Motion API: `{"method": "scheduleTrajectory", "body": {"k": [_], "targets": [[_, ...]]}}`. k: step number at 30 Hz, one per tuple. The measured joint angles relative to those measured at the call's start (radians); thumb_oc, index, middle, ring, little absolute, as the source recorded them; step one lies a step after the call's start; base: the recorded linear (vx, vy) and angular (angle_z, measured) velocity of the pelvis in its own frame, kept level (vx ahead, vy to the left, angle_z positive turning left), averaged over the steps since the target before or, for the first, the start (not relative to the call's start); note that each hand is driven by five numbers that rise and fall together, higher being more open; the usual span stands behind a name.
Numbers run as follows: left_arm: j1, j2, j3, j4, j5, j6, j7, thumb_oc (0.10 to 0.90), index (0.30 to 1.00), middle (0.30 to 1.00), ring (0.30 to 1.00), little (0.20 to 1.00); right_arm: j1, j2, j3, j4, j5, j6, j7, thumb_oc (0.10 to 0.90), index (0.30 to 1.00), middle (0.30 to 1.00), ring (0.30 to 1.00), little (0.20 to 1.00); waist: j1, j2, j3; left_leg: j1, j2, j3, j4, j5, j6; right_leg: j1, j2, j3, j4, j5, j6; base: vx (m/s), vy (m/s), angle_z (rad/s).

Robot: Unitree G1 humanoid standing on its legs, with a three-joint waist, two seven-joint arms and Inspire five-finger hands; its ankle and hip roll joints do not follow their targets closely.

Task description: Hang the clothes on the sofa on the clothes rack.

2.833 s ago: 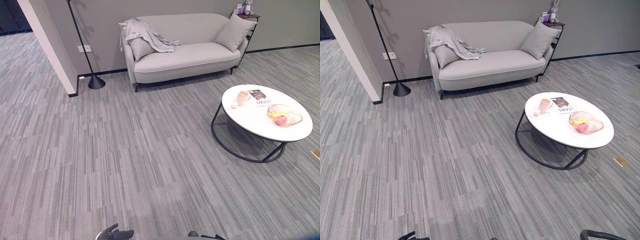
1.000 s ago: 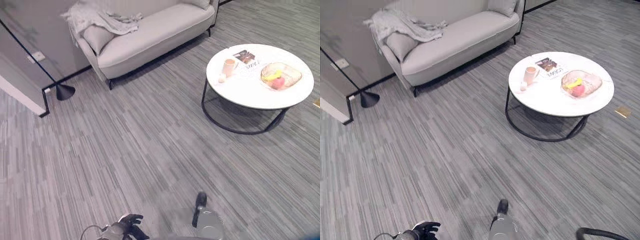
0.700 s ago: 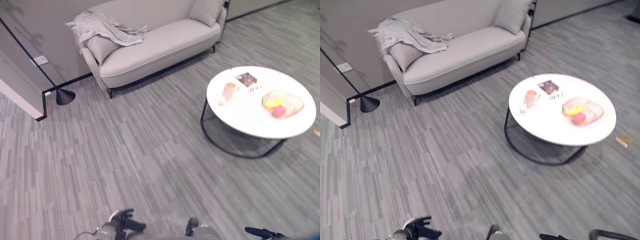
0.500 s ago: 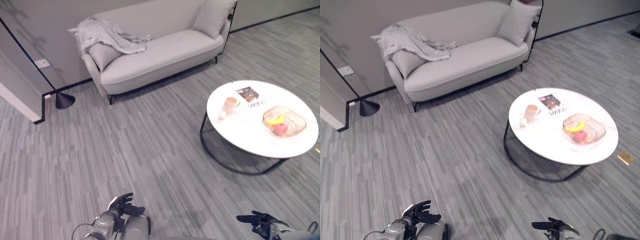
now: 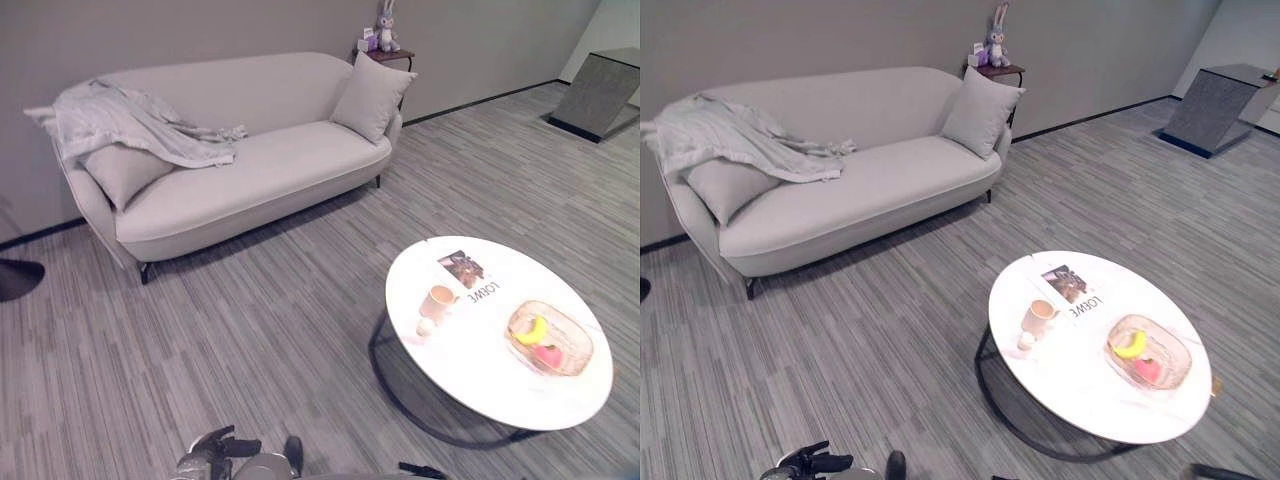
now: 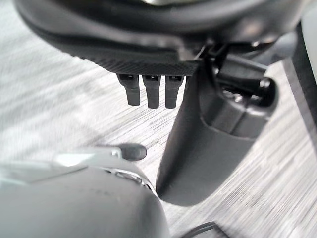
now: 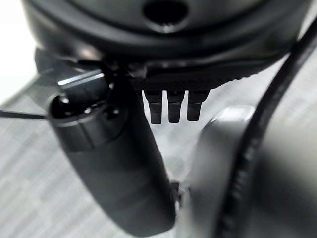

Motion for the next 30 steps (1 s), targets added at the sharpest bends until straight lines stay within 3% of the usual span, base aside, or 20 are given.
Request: {"method": "scheduleTrajectory", "body": {"k": [1, 3, 4, 6, 8, 10, 11, 12, 13, 14, 15, 17, 19, 20, 21, 22, 24, 26, 28, 30], "targets": [[-0.005, 0.009, -0.046, -0.014, 0.019, 0.004, 0.011, 0.800, 0.900, 0.900, 0.900, 0.900, -0.022, -0.003, 0.008, -0.032, 0.000, -0.009, -0.002, 0.800, 0.900, 0.900, 0.900, 0.900, -0.043, 0.021, 0.017, 0.014, 0.021, -0.044, 0.006, -0.011, 0.000, -0.050, 0.049, 0.013, -0.125, -0.050, -0.016, 0.65, -0.282, 1.04], [-0.037, 0.003, -0.049, -0.038, 0.025, -0.002, 0.022, 0.800, 0.900, 0.900, 0.900, 0.900, -0.052, -0.009, 0.000, -0.052, 0.001, -0.012, -0.006, 0.800, 0.900, 0.900, 0.900, 0.900, -0.083, 0.047, 0.039, 0.041, 0.038, -0.124, 0.007, -0.038, -0.021, -0.111, 0.103, 0.035, -0.569, -0.029, -0.008, 0.68, -0.303, 1.19], [-0.051, -0.005, -0.039, -0.050, 0.025, -0.011, 0.024, 0.800, 0.900, 0.900, 0.900, 0.900, -0.052, -0.009, 0.003, -0.052, 0.003, -0.009, -0.013, 0.800, 0.900, 0.900, 0.900, 0.900, -0.084, 0.020, 0.043, 0.061, 0.024, -0.147, 0.001, -0.048, -0.031, -0.116, 0.090, 0.069, -0.743, 0.017, 0.005, 0.66, -0.250, 0.89], [-0.055, -0.008, -0.046, -0.069, 0.027, -0.027, 0.036, 0.800, 0.900, 0.900, 0.900, 0.900, -0.050, -0.003, -0.023, -0.040, 0.031, -0.011, -0.014, 0.800, 0.900, 0.900, 0.900, 0.900, -0.081, -0.016, 0.043, 0.095, -0.021, -0.203, -0.002, -0.079, -0.033, -0.151, 0.036, 0.191, -0.928, 0.110, 0.071, 0.49, -0.169, 0.94], [-0.029, -0.019, -0.035, -0.067, 0.026, -0.048, 0.040, 0.800, 0.900, 0.900, 0.900, 0.900, -0.068, 0.018, -0.055, -0.004, 0.049, -0.009, -0.016, 0.800, 0.900, 0.900, 0.900, 0.900, -0.096, -0.033, 0.039, 0.131, -0.023, -0.278, 0.014, -0.125, -0.031, -0.177, 0.013, 0.280, -0.935, 0.146, 0.095, 0.59, -0.281, 1.07], [0.035, -0.027, -0.018, -0.062, 0.018, -0.056, 0.049, 0.800, 0.900, 0.900, 0.900, 0.900, -0.057, 0.027, -0.074, 0.003, 0.049, -0.003, -0.019, 0.800, 0.900, 0.900, 0.900, 0.900, -0.094, -0.043, 0.021, 0.216, 0.020, -0.325, -0.022, -0.165, -0.055, -0.133, 0.037, 0.250, -0.832, 0.198, 0.048, 0.58, -0.370, 0.68], [0.035, -0.027, -0.018, -0.062, 0.018, -0.056, 0.049, 0.800, 0.900, 0.900, 0.900, 0.900, -0.057, 0.027, -0.074, 0.003, 0.049, -0.003, -0.019, 0.800, 0.900, 0.900, 0.900, 0.900, -0.094, -0.043, 0.021, 0.216, 0.020, -0.325, -0.022, -0.165, -0.055, -0.133, 0.037, 0.250, -0.832, 0.198, 0.048, 0.31, -0.231, 0.98], [0.053, -0.041, 0.054, -0.006, -0.025, -0.051, 0.047, 0.800, 0.900, 0.900, 0.900, 0.900, -0.029, 0.031, -0.112, 0.006, 0.072, -0.004, -0.019, 0.800, 0.900, 0.900, 0.900, 0.900, -0.103, -0.023, 0.002, 0.209, 0.077, -0.356, 0.073, -0.206, -0.120, -0.071, 0.075, 0.198, -0.832, 0.255, 0.031, 0.38, -0.337, 1.26], [0.040, -0.042, 0.089, 0.008, -0.047, -0.050, 0.039, 0.800, 0.900, 0.900, 0.900, 0.900, -0.009, 0.028, -0.118, 0.027, 0.080, -0.001, -0.022, 0.800, 0.900, 0.900, 0.900, 0.900, -0.094, -0.023, -0.004, 0.154, 0.078, -0.335, 0.242, -0.233, -0.162, -0.017, 0.084, 0.175, -0.872, 0.276, 0.001, 0.35, -0.346, 1.40], [0.039, -0.044, 0.093, 0.021, -0.065, -0.052, 0.037, 0.800, 0.900, 0.900, 0.900, 0.900, -0.013, 0.016, -0.114, 0.038, 0.079, 0.007, -0.024, 0.800, 0.900, 0.900, 0.900, 0.900, -0.063, -0.017, -0.005, 0.118, 0.089, -0.299, 0.352, -0.226, -0.170, 0.026, 0.102, 0.149, -0.898, 0.269, -0.030, 0.45, -0.499, 0.89], [0.041, -0.045, 0.098, 0.018, -0.069, -0.071, 0.033, 0.800, 0.900, 0.900, 0.900, 0.900, 0.003, 0.002, -0.098, 0.042, 0.079, 0.012, -0.027, 0.800, 0.900, 0.900, 0.900, 0.900, -0.036, -0.013, -0.006, -0.011, 0.110, -0.255, 0.629, -0.189, -0.179, 0.099, 0.129, 0.118, -0.956, 0.263, -0.068, 0.31, -0.405, 0.44], [0.055, -0.029, 0.146, 0.015, -0.112, -0.080, 0.038, 0.800, 0.900, 0.900, 0.900, 0.900, 0.022, -0.002, -0.067, 0.053, 0.079, 0.014, -0.030, 0.800, 0.900, 0.900, 0.900, 0.900, 0.001, -0.027, -0.003, -0.133, 0.156, -0.191, 0.882, -0.083, -0.194, 0.160, 0.158, 0.100, -0.997, 0.257, -0.123, 0.25, -0.270, 0.09], [0.065, -0.024, 0.176, -0.026, -0.143, -0.095, 0.025, 0.800, 0.900, 0.900, 0.900, 0.900, 0.030, -0.021, -0.059, 0.040, 0.079, 0.016, -0.036, 0.800, 0.900, 0.900, 0.900, 0.900, 0.019, -0.040, -0.007, -0.240, 0.215, -0.114, 0.970, -0.060, -0.191, 0.193, 0.185, 0.100, -0.996, 0.209, -0.178, 0.38, -0.165, 0.14], [0.040, -0.019, 0.160, -0.032, -0.139, -0.095, 0.022, 0.800, 0.900, 0.900, 0.900, 0.900, 0.033, -0.027, -0.066, 0.050, 0.079, 0.013, -0.043, 0.800, 0.900, 0.900, 0.900, 0.900, 0.016, -0.048, 0.001, -0.300, 0.217, -0.081, 0.978, -0.076, -0.180, 0.190, 0.185, 0.089, -0.997, 0.199, -0.176, 0.27, -0.021, 0.22], [0.025, -0.006, 0.142, -0.041, -0.134, -0.096, 0.021, 0.800, 0.900, 0.900, 0.900, 0.900, 0.018, -0.029, -0.060, 0.055, 0.079, 0.019, -0.051, 0.800, 0.900, 0.900, 0.900, 0.900, 0.021, -0.066, 0.019, -0.312, 0.208, -0.045, 0.900, -0.089, -0.183, 0.193, 0.176, 0.094, -0.992, 0.200, -0.161, 0.49, 0.043, -0.01], [0.022, 0.001, 0.137, -0.064, -0.131, -0.097, 0.011, 0.800, 0.900, 0.900, 0.900, 0.900, -0.005, -0.047, -0.048, 0.057, 0.078, 0.028, -0.056, 0.800, 0.900, 0.900, 0.900, 0.900, 0.031, -0.074, 0.047, -0.324, 0.190, 0.001, 0.709, -0.089, -0.185, 0.205, 0.177, 0.104, -0.999, 0.191, -0.145, 0.50, 0.067, -0.26], [0.021, -0.004, 0.133, -0.070, -0.111, -0.096, 0.010, 0.800, 0.900, 0.900, 0.900, 0.900, -0.010, -0.059, -0.020, 0.049, 0.079, 0.032, -0.058, 0.800, 0.900, 0.900, 0.900, 0.900, 0.034, -0.059, 0.053, -0.310, 0.176, 0.035, 0.422, -0.068, -0.193, 0.224, 0.200, 0.104, -1.006, 0.144, -0.104, 0.56, 0.064, -0.16], [0.010, -0.017, 0.132, -0.057, -0.089, -0.091, 0.010, 0.800, 0.900, 0.900, 0.900, 0.900, -0.021, -0.054, 0.012, 0.046, 0.079, 0.030, -0.058, 0.800, 0.900, 0.900, 0.900, 0.900, 0.037, -0.023, 0.065, -0.301, 0.178, 0.083, -0.042, 0.071, -0.194, 0.266, 0.271, 0.076, -1.007, 0.087, -0.116, 0.67, -0.006, 0.09], [0.000, -0.017, 0.155, -0.056, -0.092, -0.091, -0.006, 0.800, 0.900, 0.900, 0.900, 0.900, -0.089, -0.056, 0.012, 0.113, 0.078, 0.089, -0.005, 0.800, 0.900, 0.900, 0.900, 0.900, 0.059, -0.029, 0.082, -0.319, 0.168, 0.048, -0.042, 0.112, -0.195, 0.330, 0.282, 0.080, -1.006, 0.047, -0.143, 0.73, 0.057, 0.01], [-0.026, -0.030, 0.149, -0.056, -0.057, -0.090, -0.006, 0.800, 0.900, 0.900, 0.900, 0.900, -0.062, -0.020, 0.037, 0.115, 0.079, 0.048, -0.050, 0.800, 0.900, 0.900, 0.900, 0.900, 0.112, -0.038, 0.056, -0.337, 0.143, -0.021, -0.033, 0.124, -0.174, 0.399, 0.292, 0.110, -1.002, -0.009, -0.116, 0.54, 0.099, -0.23]]}}
